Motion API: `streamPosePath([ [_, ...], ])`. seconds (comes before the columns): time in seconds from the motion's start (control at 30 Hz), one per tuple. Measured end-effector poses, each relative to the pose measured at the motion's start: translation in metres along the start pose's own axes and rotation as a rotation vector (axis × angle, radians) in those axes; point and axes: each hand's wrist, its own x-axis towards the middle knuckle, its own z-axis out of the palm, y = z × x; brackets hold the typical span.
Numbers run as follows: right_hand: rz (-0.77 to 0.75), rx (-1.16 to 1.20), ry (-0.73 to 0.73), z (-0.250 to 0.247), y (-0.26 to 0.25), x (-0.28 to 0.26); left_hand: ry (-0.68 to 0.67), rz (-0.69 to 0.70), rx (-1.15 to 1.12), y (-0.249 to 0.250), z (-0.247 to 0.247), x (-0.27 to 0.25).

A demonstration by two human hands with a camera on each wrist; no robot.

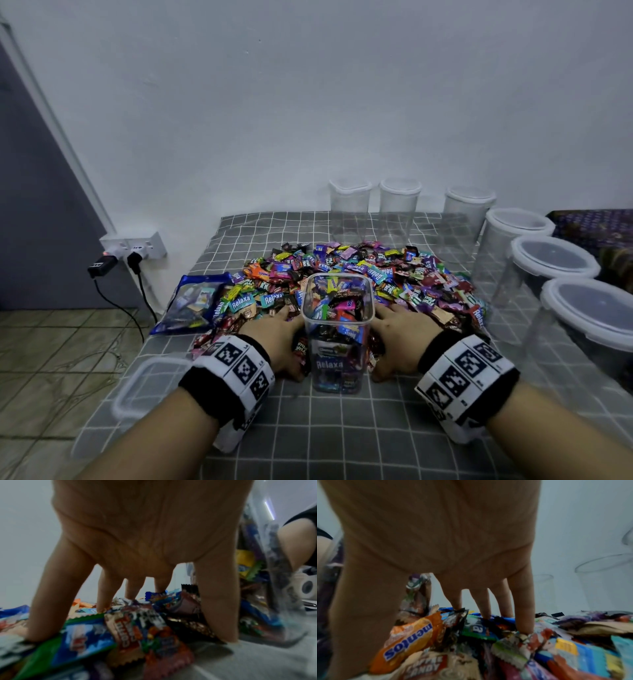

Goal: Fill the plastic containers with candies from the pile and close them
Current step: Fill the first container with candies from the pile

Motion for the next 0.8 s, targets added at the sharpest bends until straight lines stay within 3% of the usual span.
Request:
streamPosePath([
  [0.37, -0.071, 0.072, 0.120, -0.007, -0.013, -0.003, 0.156, 0.017, -0.080, 0.010, -0.009, -0.009],
  [0.8, -0.046, 0.161, 0.182, -0.006, -0.010, 0.003, 0.303, -0.077, -0.147, 0.004, -0.008, -0.007],
])
